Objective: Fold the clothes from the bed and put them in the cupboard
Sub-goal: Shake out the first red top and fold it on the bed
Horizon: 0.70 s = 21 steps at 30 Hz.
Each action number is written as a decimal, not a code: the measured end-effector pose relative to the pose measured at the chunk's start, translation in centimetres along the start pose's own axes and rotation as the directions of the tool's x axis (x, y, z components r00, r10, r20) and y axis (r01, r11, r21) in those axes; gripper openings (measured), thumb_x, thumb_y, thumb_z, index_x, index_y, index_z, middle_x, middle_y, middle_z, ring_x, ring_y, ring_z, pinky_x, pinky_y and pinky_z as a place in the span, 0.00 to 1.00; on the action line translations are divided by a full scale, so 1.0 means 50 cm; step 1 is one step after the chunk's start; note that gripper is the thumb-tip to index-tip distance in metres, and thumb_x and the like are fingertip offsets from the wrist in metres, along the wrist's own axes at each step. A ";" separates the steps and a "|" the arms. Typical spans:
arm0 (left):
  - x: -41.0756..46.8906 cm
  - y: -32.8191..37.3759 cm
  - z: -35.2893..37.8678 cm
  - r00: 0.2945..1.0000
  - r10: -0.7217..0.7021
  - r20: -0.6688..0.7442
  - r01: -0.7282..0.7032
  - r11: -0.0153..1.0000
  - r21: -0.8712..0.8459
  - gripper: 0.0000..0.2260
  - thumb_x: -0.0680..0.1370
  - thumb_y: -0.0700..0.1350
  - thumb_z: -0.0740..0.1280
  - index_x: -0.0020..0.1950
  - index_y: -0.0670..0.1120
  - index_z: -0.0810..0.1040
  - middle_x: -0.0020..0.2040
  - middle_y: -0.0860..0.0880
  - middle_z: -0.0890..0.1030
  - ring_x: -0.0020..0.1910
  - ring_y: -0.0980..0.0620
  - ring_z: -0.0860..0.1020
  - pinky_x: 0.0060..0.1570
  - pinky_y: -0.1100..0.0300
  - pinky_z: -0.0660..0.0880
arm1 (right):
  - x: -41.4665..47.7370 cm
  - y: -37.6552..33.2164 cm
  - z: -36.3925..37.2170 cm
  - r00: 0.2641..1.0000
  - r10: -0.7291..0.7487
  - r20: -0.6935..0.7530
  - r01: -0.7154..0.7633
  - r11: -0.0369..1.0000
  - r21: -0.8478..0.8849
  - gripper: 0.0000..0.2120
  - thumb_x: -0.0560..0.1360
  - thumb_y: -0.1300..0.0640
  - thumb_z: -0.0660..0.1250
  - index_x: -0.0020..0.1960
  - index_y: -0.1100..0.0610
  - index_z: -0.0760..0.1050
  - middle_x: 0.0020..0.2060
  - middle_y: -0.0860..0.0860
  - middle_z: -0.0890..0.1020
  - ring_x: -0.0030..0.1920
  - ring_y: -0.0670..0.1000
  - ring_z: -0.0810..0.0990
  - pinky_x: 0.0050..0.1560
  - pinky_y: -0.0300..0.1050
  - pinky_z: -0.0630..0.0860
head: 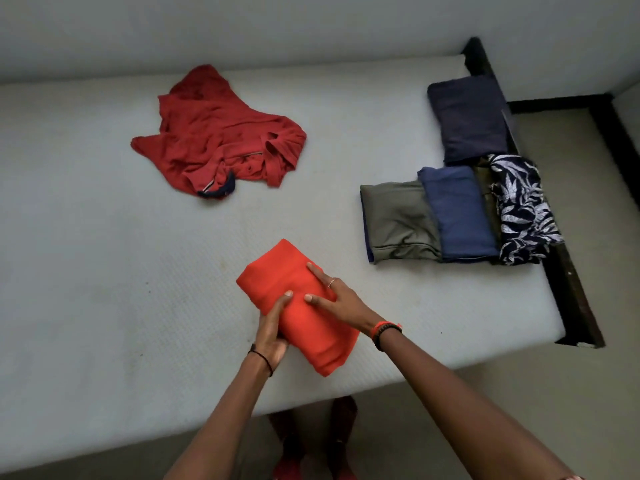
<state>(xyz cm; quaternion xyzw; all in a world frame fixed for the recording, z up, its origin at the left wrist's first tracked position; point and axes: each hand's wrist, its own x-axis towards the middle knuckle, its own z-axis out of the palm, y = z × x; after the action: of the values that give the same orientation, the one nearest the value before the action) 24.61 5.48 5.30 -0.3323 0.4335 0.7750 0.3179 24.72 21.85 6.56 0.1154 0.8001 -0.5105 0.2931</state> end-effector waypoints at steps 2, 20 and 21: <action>-0.031 0.047 0.009 0.997 -0.048 0.054 0.044 0.997 0.069 0.23 0.73 0.46 0.70 0.67 0.46 0.73 0.60 0.44 0.80 0.59 0.45 0.79 0.58 0.47 0.75 | -0.025 -0.035 -0.018 1.000 0.006 -0.031 -0.001 0.987 0.158 0.36 0.74 0.42 0.68 0.74 0.34 0.51 0.71 0.44 0.66 0.68 0.43 0.68 0.69 0.39 0.64; -0.087 0.295 0.260 0.884 -0.306 0.352 0.043 0.806 0.591 0.32 0.60 0.53 0.74 0.62 0.46 0.74 0.55 0.45 0.83 0.52 0.48 0.82 0.48 0.56 0.78 | -0.138 -0.155 -0.176 0.992 0.083 0.091 -0.113 0.324 0.939 0.52 0.48 0.42 0.84 0.67 0.55 0.71 0.62 0.58 0.79 0.60 0.57 0.79 0.53 0.52 0.79; -0.073 0.293 0.274 0.891 -0.283 0.356 0.030 0.819 0.573 0.30 0.63 0.52 0.74 0.63 0.46 0.73 0.56 0.45 0.82 0.53 0.47 0.81 0.50 0.56 0.78 | -0.131 -0.148 -0.191 0.995 0.076 0.061 -0.082 0.322 0.943 0.51 0.50 0.45 0.84 0.69 0.53 0.68 0.62 0.57 0.78 0.61 0.58 0.78 0.53 0.53 0.79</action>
<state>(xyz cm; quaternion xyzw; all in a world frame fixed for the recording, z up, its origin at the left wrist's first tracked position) 12.02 10.63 20.47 -0.0839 0.5291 0.6398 0.5510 23.03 27.68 18.86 0.3014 0.3478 -0.8654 0.1983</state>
